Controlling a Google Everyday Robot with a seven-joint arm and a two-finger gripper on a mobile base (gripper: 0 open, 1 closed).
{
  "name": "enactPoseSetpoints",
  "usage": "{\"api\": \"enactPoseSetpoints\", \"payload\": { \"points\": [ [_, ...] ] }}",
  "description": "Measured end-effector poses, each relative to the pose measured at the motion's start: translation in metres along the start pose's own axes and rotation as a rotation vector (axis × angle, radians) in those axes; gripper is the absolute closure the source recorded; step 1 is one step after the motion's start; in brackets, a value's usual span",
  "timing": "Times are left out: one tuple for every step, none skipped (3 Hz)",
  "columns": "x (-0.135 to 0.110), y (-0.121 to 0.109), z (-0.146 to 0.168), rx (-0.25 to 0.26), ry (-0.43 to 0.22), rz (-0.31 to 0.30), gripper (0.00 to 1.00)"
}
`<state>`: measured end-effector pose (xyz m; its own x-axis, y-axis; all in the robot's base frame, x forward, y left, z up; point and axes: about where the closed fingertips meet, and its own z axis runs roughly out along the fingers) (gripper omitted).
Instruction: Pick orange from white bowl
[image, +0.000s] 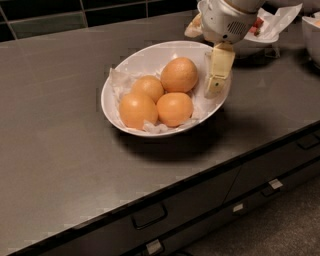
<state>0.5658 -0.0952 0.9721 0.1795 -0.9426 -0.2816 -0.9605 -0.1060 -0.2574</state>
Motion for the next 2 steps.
{"api": "enactPoseSetpoints", "payload": {
  "points": [
    [-0.0017,-0.0081,0.0139,-0.032,-0.020,-0.015,0.07],
    [-0.0041,-0.0153,0.0235,-0.047,-0.032,-0.023,0.10]
  ]
}}
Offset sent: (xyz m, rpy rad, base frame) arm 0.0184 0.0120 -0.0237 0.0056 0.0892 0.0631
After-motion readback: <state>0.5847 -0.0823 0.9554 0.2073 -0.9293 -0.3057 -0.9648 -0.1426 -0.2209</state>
